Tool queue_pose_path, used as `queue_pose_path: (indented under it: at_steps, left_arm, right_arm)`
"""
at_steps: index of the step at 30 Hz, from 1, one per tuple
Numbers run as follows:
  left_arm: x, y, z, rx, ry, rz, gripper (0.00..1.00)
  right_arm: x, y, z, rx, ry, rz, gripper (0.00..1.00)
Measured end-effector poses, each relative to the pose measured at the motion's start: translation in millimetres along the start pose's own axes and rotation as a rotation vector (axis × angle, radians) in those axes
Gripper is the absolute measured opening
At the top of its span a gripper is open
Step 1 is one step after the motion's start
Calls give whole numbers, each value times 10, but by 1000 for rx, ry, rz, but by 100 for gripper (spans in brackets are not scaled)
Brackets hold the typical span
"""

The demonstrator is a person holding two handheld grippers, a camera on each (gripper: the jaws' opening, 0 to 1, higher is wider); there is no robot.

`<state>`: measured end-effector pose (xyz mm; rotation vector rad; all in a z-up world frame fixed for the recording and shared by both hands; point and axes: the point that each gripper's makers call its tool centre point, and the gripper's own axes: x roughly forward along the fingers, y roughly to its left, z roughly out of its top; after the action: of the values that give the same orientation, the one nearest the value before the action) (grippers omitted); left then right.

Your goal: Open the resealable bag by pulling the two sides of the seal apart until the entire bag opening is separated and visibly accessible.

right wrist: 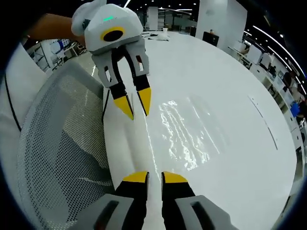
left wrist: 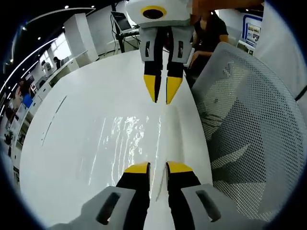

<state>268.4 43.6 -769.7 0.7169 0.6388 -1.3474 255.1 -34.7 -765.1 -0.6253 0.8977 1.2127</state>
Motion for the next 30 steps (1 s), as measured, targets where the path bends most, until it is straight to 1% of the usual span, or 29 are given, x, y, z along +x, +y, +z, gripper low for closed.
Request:
queue_pose_path:
  at_steps: [2,4,7,10,13,17,19,21,23,27,28,30]
  left_arm:
    - [0,6,6,-7,-2,-1,9]
    - [9,4,-6,-7,3,-4,9]
    - [12,-4,-11,-8,5,-7,9]
    - [10,-21,-14,-10,6,-11,9]
    - [14,-33,-23,-16,7,-12,9]
    - [33,-40,-14,-27,1,-10,9]
    - [38,-35,-2,-29,2,-6,9]
    - [43,-24,15,-34,-3,-3,9]
    - [41,-15,18,-37,-4,1,8]
    - [17,2,2,-47,-3,7,8]
    - [10,-1,-3,-49,-4,8,8]
    - [-1,-35,10,-30,-20,-8,9]
  right_arm:
    - [13,23,2,33,-13,19,13]
    - [16,13,22,37,-25,11,15]
    - [23,8,61,36,-38,7,15]
    - [40,5,151,48,-64,13,14]
    - [95,5,237,38,-78,20,13]
    - [189,-19,297,32,-80,30,13]
    - [271,-11,295,48,-74,54,13]
    - [344,-24,289,49,-70,63,12]
    - [393,30,295,85,-73,103,11]
    - [479,34,264,81,-58,105,9]
    - [496,39,255,87,-53,108,7]
    - [519,42,247,99,-48,110,0]
